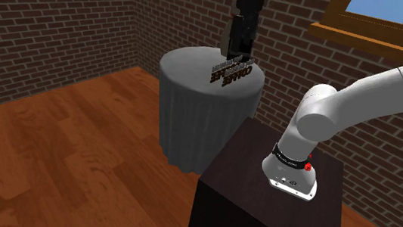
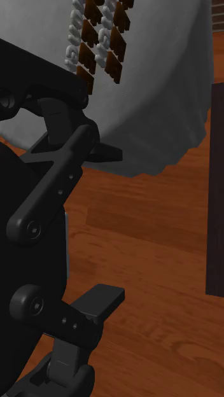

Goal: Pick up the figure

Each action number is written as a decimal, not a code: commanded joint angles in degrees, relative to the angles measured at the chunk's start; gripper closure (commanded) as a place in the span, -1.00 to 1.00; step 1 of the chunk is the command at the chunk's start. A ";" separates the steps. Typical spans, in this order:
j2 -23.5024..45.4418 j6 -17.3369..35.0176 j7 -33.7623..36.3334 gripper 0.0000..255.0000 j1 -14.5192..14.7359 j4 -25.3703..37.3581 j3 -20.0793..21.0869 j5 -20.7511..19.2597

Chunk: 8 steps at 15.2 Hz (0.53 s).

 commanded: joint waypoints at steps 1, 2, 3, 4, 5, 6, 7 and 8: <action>0.00 0.00 0.00 -1.00 0.00 0.00 0.00 0.00; -0.97 0.48 -3.02 -1.00 0.23 -1.35 -1.60 -0.95; -1.81 0.99 -6.02 -1.00 0.48 -2.59 -3.26 -1.96; -2.53 1.52 -9.03 -1.00 0.68 -3.72 -4.94 -3.02; -3.12 2.09 -12.04 -1.00 0.85 -4.74 -6.64 -4.11; -3.58 2.69 -15.03 -1.00 1.04 -5.65 -8.39 -5.24; -3.91 3.32 -18.03 -1.00 1.20 -6.44 -10.16 -6.39; -4.09 4.00 -21.04 -1.00 1.34 -7.12 -11.94 -7.55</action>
